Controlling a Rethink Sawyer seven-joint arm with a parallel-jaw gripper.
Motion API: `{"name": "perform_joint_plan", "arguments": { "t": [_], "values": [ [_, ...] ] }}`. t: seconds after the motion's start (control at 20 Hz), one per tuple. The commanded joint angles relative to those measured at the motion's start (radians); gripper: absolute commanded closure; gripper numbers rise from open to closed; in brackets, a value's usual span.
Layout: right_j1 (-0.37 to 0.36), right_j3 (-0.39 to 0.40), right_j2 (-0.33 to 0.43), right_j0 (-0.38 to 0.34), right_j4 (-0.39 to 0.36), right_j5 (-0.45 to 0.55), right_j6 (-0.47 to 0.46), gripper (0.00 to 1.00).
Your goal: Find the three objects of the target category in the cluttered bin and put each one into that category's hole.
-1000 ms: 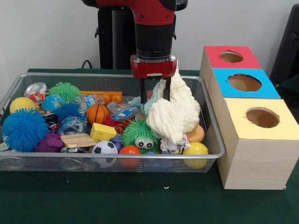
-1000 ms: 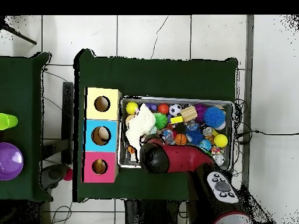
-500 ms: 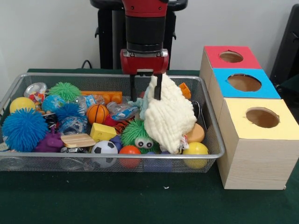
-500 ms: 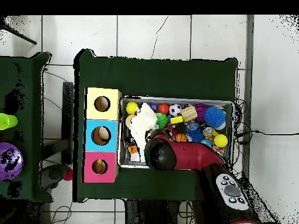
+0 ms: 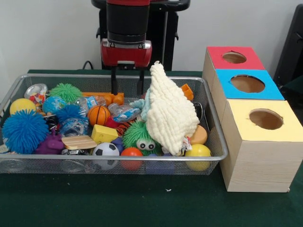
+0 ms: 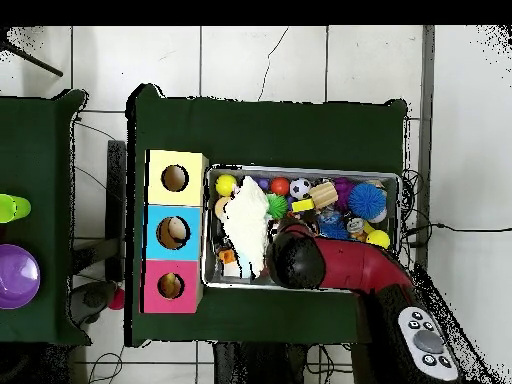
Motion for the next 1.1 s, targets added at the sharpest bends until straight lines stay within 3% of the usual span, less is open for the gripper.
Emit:
{"name": "perform_joint_plan", "arguments": {
  "t": [0.05,0.35,0.75,1.1],
  "values": [
    [0.056,-0.099,0.037,-0.007,-0.120,0.001,-0.047,0.00],
    [0.086,-0.113,-0.037,0.033,-0.158,-0.044,0.051,0.00],
    [0.185,-0.119,-0.117,0.077,-0.155,-0.123,0.144,0.00],
    [0.190,-0.088,-0.078,0.054,-0.092,-0.059,0.128,0.00]
  ]
}}
